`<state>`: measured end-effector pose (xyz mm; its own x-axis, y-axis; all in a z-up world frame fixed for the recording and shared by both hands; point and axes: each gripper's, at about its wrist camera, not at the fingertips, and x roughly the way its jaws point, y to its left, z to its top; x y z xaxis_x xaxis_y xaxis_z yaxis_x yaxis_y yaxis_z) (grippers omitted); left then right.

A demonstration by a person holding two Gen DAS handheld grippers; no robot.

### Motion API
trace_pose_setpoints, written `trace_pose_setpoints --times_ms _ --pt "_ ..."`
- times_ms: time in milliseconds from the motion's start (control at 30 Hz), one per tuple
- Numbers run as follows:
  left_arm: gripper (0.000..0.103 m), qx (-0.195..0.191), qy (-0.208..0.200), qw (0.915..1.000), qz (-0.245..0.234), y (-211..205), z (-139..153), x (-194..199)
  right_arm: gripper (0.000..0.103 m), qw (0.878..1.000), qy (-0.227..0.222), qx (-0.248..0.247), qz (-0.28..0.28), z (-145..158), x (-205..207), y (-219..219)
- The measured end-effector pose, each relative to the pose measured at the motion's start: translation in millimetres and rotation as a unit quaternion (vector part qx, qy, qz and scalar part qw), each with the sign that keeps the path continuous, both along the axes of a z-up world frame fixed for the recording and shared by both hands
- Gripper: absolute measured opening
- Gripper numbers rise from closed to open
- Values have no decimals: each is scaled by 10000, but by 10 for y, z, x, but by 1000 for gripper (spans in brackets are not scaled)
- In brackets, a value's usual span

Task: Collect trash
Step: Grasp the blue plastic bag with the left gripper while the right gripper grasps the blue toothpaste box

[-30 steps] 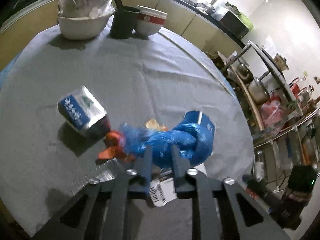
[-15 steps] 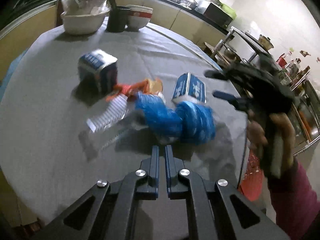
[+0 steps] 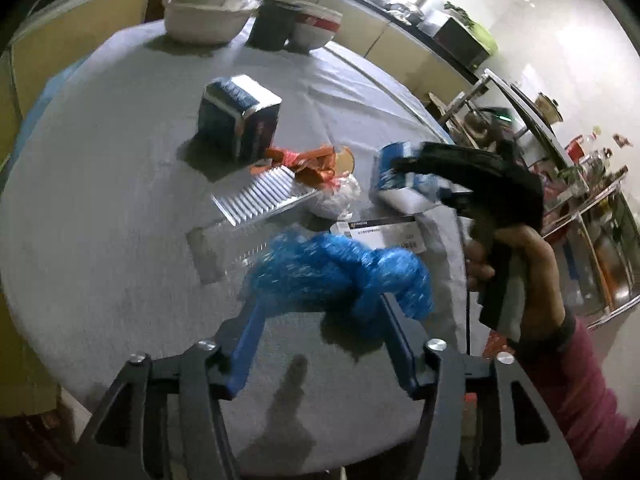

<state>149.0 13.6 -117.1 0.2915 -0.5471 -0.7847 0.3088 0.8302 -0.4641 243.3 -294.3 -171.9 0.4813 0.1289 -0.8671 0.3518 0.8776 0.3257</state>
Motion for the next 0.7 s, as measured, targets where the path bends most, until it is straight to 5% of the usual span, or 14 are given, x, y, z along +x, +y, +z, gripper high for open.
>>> trace_pose_setpoints --times_ms 267,500,700 --pt "65 -457 596 9969 233 -153 -73 38 60 9988 -400 -197 211 356 -710 -260" --pt "65 -648 1310 9869 689 -350 -226 151 60 9986 -51 -105 512 197 -1329 -226" --pt "72 -499 1522 9824 963 -586 -304 209 61 9978 172 -282 580 -57 -1518 -125"
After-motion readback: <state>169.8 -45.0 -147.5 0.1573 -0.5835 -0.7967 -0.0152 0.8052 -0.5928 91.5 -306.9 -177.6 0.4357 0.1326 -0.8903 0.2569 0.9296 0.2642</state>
